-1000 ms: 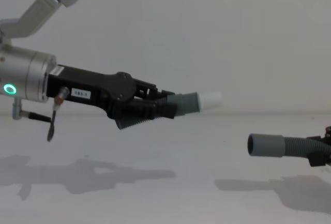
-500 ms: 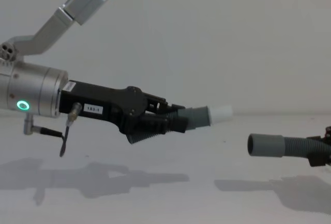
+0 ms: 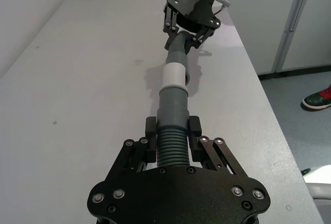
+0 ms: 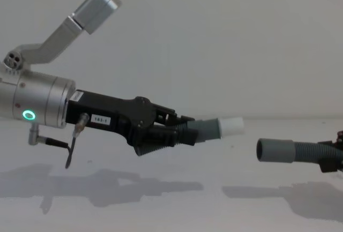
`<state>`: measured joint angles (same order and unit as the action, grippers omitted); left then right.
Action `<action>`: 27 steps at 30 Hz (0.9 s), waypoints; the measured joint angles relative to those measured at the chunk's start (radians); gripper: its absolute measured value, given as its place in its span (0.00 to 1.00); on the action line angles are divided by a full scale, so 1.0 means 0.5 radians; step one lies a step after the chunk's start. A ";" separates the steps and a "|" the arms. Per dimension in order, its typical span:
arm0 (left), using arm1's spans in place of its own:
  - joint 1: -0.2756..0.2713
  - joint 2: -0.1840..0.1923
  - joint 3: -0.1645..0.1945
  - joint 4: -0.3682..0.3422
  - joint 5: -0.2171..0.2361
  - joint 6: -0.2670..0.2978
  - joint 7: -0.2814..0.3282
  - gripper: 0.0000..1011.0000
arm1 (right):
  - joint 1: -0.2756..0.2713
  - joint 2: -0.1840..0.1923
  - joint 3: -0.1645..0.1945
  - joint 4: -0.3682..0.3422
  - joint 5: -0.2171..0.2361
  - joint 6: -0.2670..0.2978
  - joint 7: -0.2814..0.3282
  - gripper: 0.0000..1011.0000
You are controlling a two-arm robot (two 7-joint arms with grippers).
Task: Use both hands to pick up one end of the pipe from the table, align the ends, and insert them.
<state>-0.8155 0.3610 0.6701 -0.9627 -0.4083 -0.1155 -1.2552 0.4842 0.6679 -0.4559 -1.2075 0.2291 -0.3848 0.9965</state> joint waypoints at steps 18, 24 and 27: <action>-0.038 -0.048 0.062 0.106 0.005 -0.045 -0.028 0.32 | 0.000 0.000 0.000 0.000 0.000 0.000 0.000 0.23; -0.039 -0.067 0.072 0.118 -0.006 -0.060 -0.027 0.32 | 0.000 0.000 0.000 0.000 0.000 0.000 0.000 0.23; -0.037 -0.071 0.077 0.118 -0.012 -0.062 -0.022 0.32 | 0.000 0.000 0.000 0.000 0.000 0.000 0.000 0.23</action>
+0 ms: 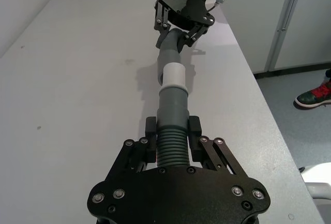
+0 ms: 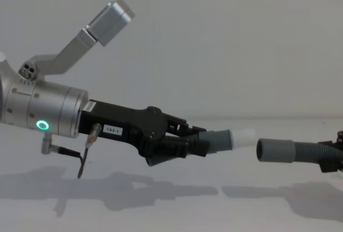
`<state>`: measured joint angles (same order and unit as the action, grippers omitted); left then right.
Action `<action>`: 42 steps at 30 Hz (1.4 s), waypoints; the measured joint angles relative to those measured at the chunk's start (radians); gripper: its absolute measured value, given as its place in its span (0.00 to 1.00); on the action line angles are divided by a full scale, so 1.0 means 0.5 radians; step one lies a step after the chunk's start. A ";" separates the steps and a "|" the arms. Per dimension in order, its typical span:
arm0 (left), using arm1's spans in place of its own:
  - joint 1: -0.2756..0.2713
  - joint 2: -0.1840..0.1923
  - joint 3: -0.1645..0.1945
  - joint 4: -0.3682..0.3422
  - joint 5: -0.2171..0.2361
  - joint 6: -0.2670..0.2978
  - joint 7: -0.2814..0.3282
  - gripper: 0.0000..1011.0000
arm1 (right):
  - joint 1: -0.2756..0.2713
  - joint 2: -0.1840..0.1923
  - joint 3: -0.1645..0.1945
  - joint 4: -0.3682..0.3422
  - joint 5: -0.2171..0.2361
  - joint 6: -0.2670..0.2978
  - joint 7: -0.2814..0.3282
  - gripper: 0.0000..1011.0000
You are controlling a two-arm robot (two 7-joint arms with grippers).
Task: Use both hands to pick up one end of the pipe from the table, align the ends, and insert them.
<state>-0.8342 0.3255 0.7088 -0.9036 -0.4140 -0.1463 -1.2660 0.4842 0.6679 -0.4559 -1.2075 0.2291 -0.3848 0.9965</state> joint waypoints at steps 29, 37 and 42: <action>0.039 0.035 0.023 -0.041 -0.050 0.013 0.065 0.32 | 0.000 0.000 0.000 0.000 0.000 0.000 0.000 0.23; 0.027 0.007 0.036 0.022 -0.067 -0.021 0.062 0.32 | 0.000 0.000 0.000 0.000 0.000 0.000 0.000 0.23; 0.019 -0.009 0.038 0.056 -0.075 -0.047 0.063 0.32 | 0.000 0.000 0.000 0.000 0.000 0.000 0.000 0.23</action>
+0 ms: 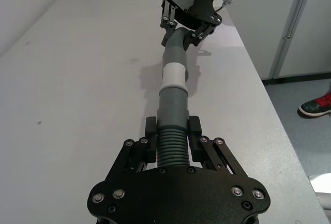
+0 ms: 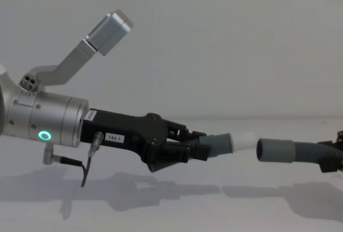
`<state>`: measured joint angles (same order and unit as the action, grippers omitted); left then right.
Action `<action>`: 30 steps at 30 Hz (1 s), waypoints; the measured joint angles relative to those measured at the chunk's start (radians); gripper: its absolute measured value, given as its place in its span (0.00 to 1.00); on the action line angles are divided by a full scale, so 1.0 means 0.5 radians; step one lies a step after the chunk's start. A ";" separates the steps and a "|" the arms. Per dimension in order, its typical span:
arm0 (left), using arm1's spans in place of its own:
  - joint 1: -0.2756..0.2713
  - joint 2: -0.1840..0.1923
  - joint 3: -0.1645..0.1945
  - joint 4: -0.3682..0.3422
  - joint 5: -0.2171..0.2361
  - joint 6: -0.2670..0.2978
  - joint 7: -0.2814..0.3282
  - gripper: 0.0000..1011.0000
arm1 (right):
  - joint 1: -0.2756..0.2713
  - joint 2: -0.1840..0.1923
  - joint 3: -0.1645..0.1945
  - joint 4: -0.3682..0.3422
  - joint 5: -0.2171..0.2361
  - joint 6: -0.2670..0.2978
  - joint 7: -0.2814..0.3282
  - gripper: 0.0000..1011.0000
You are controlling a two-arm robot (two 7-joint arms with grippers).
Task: Use both hands to pick up one end of the pipe from the table, align the ends, and insert them.
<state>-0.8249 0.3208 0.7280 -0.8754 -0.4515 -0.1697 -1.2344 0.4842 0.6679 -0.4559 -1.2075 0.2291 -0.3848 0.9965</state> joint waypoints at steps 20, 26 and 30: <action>-0.033 -0.050 0.020 0.108 -0.039 -0.071 -0.001 0.32 | 0.000 0.000 0.000 0.000 0.000 0.000 0.000 0.22; -0.042 -0.050 0.032 0.121 -0.048 -0.075 -0.015 0.32 | 0.000 0.000 0.000 0.000 0.000 0.000 0.000 0.22; -0.045 -0.048 0.039 0.126 -0.053 -0.076 -0.023 0.32 | 0.000 0.000 0.000 0.000 0.000 0.000 0.000 0.22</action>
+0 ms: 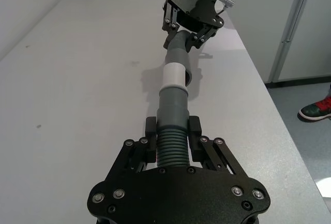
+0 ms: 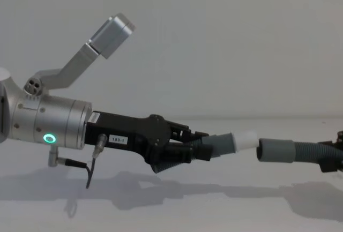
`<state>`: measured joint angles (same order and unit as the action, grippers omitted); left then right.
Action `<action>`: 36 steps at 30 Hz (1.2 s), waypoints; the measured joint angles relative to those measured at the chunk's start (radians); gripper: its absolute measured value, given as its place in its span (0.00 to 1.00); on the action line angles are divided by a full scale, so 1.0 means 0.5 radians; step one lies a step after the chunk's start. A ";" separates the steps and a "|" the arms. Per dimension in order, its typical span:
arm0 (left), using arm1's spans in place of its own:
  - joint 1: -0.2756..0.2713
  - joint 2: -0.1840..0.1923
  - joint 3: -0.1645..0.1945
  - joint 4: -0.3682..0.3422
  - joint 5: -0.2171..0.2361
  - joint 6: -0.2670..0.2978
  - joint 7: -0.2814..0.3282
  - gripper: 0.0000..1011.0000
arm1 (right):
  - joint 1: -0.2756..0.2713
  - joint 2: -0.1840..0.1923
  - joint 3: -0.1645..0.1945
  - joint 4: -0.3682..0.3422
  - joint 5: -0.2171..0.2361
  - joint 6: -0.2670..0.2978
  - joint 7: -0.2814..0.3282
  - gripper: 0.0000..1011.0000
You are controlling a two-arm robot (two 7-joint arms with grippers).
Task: Use both hands to pick up one end of the pipe from the table, align the ends, and insert them.
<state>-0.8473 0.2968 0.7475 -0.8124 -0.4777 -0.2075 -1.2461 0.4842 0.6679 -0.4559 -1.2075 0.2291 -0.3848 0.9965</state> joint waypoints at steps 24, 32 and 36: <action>-0.020 -0.002 0.039 0.041 -0.036 -0.014 -0.024 0.32 | 0.000 0.000 0.000 0.000 0.000 0.000 0.000 0.22; -0.023 -0.005 0.052 0.051 -0.047 -0.015 -0.026 0.32 | 0.000 0.000 0.000 0.000 0.000 0.000 0.000 0.22; -0.023 -0.004 0.057 0.051 -0.050 -0.015 -0.026 0.32 | 0.000 0.000 0.000 0.000 0.000 0.000 0.000 0.22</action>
<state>-0.8590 0.2947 0.7760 -0.7868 -0.5027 -0.2150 -1.2590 0.4843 0.6679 -0.4559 -1.2076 0.2290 -0.3847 0.9965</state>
